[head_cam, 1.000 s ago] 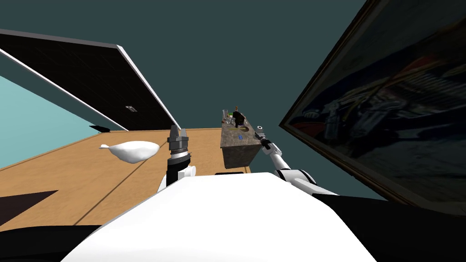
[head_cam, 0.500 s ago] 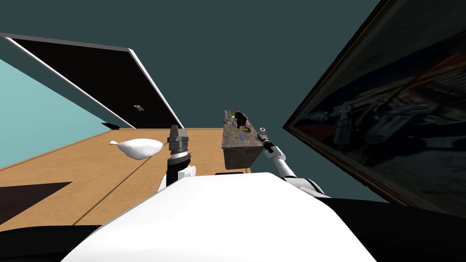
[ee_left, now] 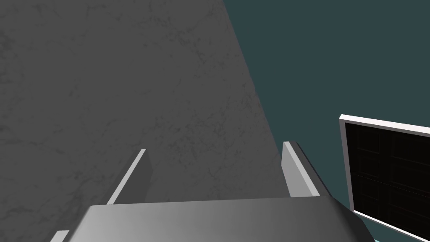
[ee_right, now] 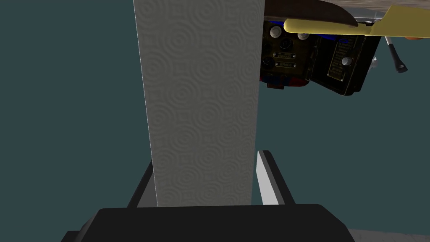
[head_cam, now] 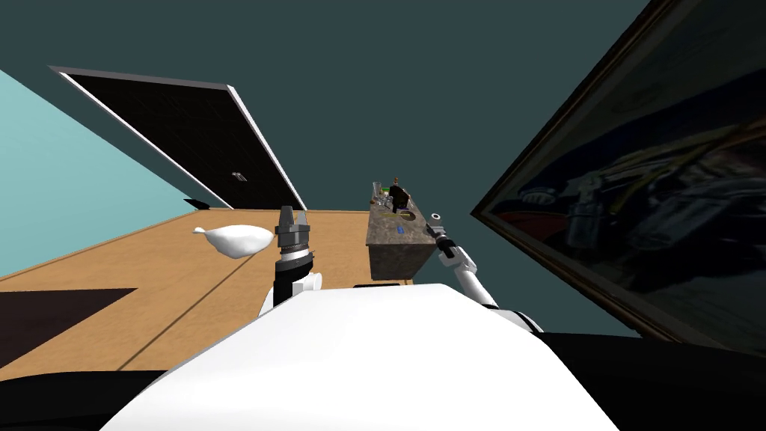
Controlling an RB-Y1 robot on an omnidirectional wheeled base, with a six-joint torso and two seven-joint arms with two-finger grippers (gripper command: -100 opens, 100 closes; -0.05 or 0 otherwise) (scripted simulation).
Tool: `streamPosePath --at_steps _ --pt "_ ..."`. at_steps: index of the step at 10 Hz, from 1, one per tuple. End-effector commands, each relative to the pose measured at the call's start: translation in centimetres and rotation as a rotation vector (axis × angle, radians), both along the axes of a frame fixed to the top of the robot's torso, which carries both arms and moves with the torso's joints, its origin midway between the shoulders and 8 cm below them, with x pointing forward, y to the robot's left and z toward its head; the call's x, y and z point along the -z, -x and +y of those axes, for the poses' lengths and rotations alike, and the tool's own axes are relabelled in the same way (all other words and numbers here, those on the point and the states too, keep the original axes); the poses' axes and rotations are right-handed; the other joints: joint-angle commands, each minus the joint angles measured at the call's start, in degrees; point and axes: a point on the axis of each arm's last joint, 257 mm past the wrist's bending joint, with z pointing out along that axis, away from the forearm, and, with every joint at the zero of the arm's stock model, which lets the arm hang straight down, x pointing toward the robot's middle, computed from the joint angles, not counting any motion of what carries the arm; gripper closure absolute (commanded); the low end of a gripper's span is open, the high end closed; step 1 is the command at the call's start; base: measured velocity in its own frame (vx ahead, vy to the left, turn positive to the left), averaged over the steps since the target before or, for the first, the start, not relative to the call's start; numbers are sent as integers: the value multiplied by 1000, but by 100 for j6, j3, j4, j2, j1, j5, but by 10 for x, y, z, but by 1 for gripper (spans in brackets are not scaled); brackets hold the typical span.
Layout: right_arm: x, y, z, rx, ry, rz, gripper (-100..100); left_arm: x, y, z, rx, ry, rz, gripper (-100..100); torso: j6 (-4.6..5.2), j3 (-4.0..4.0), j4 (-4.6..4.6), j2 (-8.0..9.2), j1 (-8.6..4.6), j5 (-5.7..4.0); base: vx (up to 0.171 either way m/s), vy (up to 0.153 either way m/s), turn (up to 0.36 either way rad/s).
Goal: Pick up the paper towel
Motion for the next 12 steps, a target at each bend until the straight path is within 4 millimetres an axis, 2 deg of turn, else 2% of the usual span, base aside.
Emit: streamPosePath --at_steps 1,2,3,5,6,8,9,10,12 --pt "-3 9 1 -2 5 -6 100 0 0 0 0 0 0 0 0 0 0 0 0 0 20 -7 -2" --pt "-7 8 3 -6 6 -14 100 0 0 0 0 0 0 0 4 2 0 5 -1 0 0 -3 -27" --pt "-4 23 -12 31 1 0 100 0 0 0 0 0 0 0 2 6 2 12 2 1 31 -7 168" --pt "-8 34 -8 21 8 -8 100 0 0 0 0 0 0 0 -1 -1 -1 -2 -4 -1 35 -13 63" --pt "-7 45 -21 56 2 2 100 0 0 0 0 0 0 0 3 1 0 4 -2 0 36 -19 172" --pt "-3 63 -20 53 10 13 100 0 0 0 0 0 0 0 2 -2 -2 -2 -8 -2 32 -15 48" --pt "-15 59 -15 41 13 -10 100 0 0 0 0 0 0 0 8 0 -3 4 -4 -1 5 4 -32" --pt "-10 76 -29 79 9 13 100 0 0 0 0 0 0 0 4 5 1 10 2 2 30 -1 157" --pt "-22 85 -20 61 18 -7 100 0 0 0 0 0 0 0 2 -1 -3 2 -3 -1 31 -12 65"
